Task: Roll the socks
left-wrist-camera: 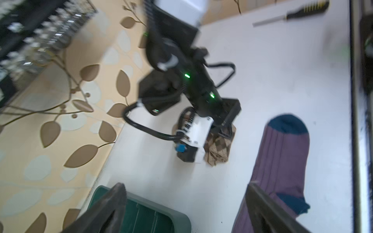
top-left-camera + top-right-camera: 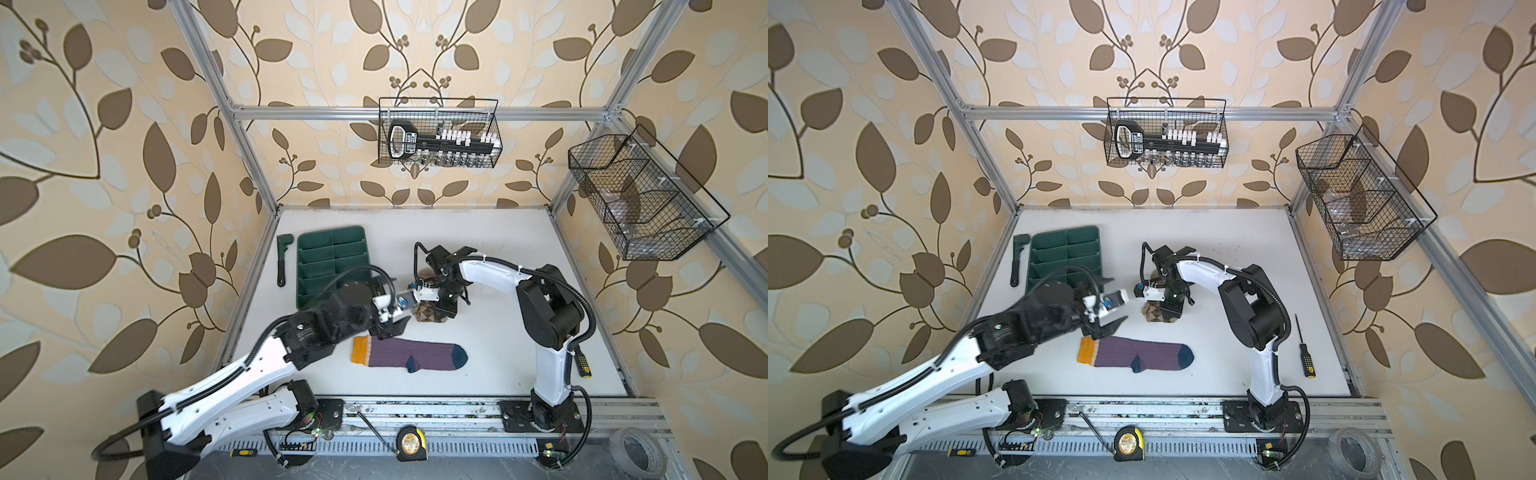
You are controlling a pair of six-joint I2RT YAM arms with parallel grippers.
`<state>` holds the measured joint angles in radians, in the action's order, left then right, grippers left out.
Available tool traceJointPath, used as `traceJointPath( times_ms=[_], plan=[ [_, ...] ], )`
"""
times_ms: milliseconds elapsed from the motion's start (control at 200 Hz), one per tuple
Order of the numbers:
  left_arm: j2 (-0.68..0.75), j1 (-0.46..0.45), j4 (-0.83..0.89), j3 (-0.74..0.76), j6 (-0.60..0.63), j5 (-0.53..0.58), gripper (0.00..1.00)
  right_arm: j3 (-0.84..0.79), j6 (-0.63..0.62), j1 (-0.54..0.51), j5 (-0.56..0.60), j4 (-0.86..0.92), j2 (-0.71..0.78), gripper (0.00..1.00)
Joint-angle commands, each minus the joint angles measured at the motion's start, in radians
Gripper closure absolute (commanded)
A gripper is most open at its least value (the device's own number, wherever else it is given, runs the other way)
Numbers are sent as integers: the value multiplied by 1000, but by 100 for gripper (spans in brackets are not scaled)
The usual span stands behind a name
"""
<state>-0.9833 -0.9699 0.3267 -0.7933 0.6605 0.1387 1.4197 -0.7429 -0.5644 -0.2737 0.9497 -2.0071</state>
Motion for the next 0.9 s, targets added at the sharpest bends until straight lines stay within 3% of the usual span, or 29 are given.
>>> traceJointPath(
  times_ms=[0, 250, 440, 685, 795, 895],
  plan=[
    [-157, -51, -171, 91, 135, 204, 6, 2, -26, 11, 30, -1, -84, 100],
    [-521, -67, -406, 4, 109, 300, 17, -7, -40, 25, -3, -11, -103, 100],
    [-642, -75, -579, 3, 124, 326, 19, 1, -56, 41, -50, -10, -114, 100],
    [-775, -73, -597, -36, 87, 282, 27, 6, -58, 45, -68, -7, -133, 100],
    [-815, -65, -583, -55, 91, 287, 42, 1, -56, 44, -81, 0, -131, 100],
    [-839, -43, -486, -86, 71, 264, 66, -4, -55, 50, -96, 4, -117, 100]
  ],
)
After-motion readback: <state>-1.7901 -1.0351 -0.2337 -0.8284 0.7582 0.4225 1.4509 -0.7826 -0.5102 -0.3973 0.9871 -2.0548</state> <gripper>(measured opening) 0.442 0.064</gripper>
